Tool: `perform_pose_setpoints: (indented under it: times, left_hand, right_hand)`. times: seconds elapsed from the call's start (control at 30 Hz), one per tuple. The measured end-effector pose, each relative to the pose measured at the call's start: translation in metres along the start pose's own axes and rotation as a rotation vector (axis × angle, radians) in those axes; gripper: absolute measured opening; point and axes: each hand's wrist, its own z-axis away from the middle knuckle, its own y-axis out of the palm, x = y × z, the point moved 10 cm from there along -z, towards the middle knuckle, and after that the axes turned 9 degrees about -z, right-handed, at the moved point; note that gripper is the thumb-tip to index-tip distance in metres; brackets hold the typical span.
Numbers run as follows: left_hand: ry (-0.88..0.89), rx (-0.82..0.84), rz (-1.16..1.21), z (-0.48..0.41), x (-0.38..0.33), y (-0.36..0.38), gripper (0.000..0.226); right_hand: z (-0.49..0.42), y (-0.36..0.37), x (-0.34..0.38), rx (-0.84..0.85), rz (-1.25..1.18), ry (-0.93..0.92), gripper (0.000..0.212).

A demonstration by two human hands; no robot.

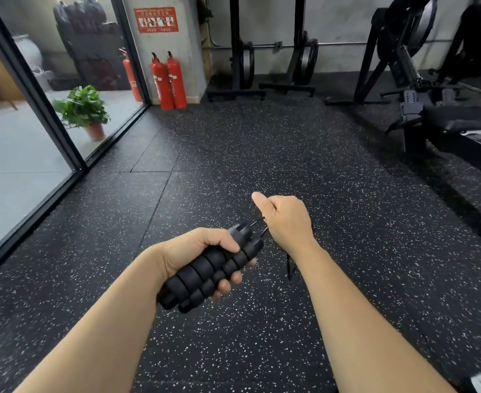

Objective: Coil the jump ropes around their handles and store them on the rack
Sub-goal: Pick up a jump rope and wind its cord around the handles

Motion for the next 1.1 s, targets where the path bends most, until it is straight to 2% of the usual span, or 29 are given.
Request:
perform_pose_setpoints:
  times: [0.17,0.3,0.4,0.43,0.53,0.63,0.83,0.97,1.1]
  left_hand:
    - [0.067,0.029,0.031,0.004,-0.004,-0.004,0.070]
    - [0.069,0.028,-0.002,0.006,-0.002,-0.003,0.093]
    - [0.020,-0.032,-0.071,0.007,0.001,-0.005,0.112]
    - [0.010,-0.063,-0.090,0.007,0.001,-0.007,0.111]
    - [0.023,-0.131,-0.130,0.009,-0.004,-0.011,0.085]
    - [0.066,-0.121,-0.118,0.010,-0.008,-0.012,0.087]
    - [0.163,-0.117,-0.180,0.011,-0.016,-0.012,0.076]
    - [0.218,-0.105,-0.156,0.021,-0.022,-0.012,0.061]
    - [0.392,-0.036,0.135,0.042,-0.035,-0.024,0.067]
  right_hand:
    - [-0.003,-0.004,0.012,-0.060,-0.034,-0.053,0.060]
    - [-0.004,-0.005,0.017,-0.100,-0.030,-0.058,0.061]
    - [-0.004,-0.008,0.020,-0.124,-0.018,-0.065,0.061]
    - [-0.004,-0.009,0.019,-0.129,-0.022,-0.061,0.061]
    - [-0.006,-0.012,0.017,-0.152,-0.015,-0.034,0.060]
    - [-0.008,-0.014,0.015,-0.183,0.014,-0.019,0.060]
    - [-0.010,-0.018,0.013,-0.200,-0.028,-0.007,0.060]
    - [-0.011,-0.009,0.006,-0.039,-0.238,0.062,0.059]
    - [-0.010,-0.017,-0.011,-0.018,-0.556,0.225,0.044]
